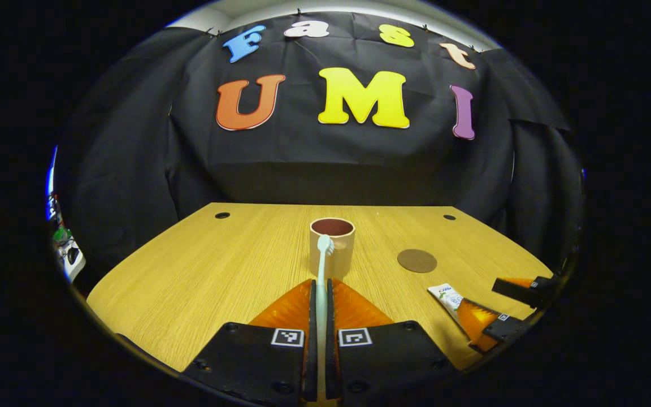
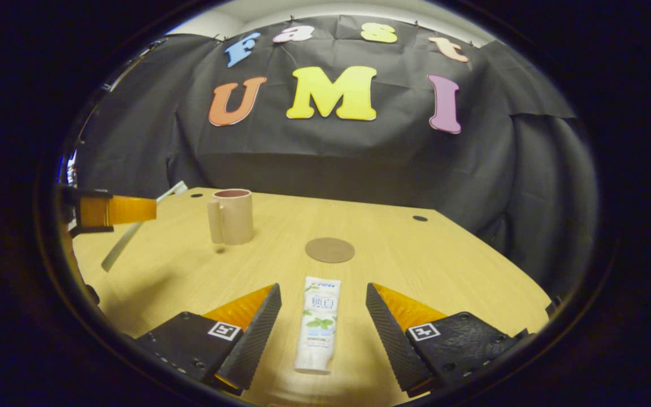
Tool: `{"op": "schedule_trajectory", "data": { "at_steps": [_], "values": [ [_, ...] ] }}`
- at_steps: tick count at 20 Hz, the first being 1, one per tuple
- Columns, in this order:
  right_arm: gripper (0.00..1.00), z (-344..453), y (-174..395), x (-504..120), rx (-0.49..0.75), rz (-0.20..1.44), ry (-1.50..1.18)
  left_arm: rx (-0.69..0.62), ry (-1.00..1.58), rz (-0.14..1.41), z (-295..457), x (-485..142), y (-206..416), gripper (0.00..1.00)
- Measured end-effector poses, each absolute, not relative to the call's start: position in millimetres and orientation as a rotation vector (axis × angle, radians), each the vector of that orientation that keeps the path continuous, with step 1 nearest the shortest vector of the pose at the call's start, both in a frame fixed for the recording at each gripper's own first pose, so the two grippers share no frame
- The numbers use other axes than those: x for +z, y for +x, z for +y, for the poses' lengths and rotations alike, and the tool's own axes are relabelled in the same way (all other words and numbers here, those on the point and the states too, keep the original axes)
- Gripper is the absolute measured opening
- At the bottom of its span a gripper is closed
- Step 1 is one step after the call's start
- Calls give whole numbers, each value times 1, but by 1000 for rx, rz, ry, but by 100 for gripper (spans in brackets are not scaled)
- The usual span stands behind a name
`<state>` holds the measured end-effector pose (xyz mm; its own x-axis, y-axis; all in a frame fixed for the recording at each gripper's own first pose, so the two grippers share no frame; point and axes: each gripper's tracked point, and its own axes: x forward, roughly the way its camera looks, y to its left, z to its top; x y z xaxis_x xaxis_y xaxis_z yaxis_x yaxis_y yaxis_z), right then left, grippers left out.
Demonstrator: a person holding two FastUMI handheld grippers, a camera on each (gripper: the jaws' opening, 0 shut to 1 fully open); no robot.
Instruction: Put the toothbrush and toothpaste on the desktop into the cup, then pick up the cup and place it on the coaster on the desktop.
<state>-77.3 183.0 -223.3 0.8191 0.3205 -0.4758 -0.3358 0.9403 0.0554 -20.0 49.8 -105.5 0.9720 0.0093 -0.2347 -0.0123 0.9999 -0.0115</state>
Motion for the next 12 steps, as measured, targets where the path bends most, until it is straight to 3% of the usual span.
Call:
{"op": "schedule_trajectory", "data": {
  "at_steps": [3, 5, 7, 12],
  "values": [
    [88, 185, -82, -229, 360, 575, 32, 8, -16, 195, 50, -88, -20, 8],
    [75, 187, -85, -233, 359, 620, 42, -2, -20, 182, 48, -78, -21, 8],
    [69, 189, -91, -242, 365, 672, 41, -11, -30, 177, 44, -74, -20, 8],
    [60, 184, -89, -250, 331, 735, -5, -25, -56, 199, 41, -76, -19, 8]
  ]
}}
